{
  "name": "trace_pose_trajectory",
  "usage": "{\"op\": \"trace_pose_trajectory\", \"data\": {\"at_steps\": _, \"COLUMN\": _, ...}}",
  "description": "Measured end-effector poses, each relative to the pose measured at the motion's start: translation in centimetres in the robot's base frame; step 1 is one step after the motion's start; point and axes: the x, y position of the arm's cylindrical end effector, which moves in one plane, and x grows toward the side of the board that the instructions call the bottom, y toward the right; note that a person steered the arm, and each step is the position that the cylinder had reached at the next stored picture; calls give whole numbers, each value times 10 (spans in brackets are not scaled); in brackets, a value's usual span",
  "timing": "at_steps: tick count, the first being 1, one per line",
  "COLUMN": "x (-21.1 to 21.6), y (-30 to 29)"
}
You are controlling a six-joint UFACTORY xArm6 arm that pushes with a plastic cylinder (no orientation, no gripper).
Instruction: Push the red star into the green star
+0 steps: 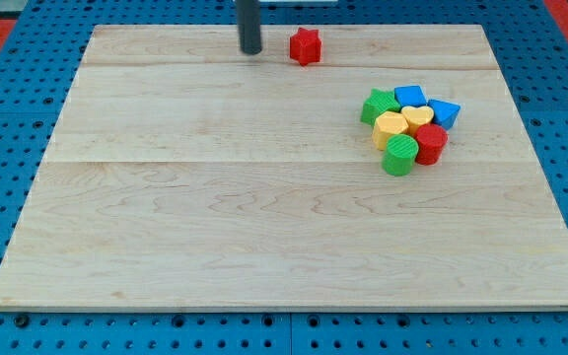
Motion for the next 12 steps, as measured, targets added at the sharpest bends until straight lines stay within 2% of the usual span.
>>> {"op": "trace_pose_trajectory", "data": {"at_steps": 1, "x": -21, "y": 57}}
{"op": "trace_pose_trajectory", "data": {"at_steps": 2, "x": 0, "y": 106}}
{"op": "trace_pose_trajectory", "data": {"at_steps": 3, "x": 24, "y": 85}}
{"op": "trace_pose_trajectory", "data": {"at_steps": 4, "x": 4, "y": 53}}
{"op": "trace_pose_trajectory", "data": {"at_steps": 5, "x": -20, "y": 67}}
{"op": "trace_pose_trajectory", "data": {"at_steps": 6, "x": -10, "y": 14}}
{"op": "trace_pose_trajectory", "data": {"at_steps": 7, "x": 28, "y": -24}}
{"op": "trace_pose_trajectory", "data": {"at_steps": 8, "x": 56, "y": -21}}
{"op": "trace_pose_trajectory", "data": {"at_steps": 10, "x": 109, "y": 62}}
{"op": "trace_pose_trajectory", "data": {"at_steps": 12, "x": 113, "y": 113}}
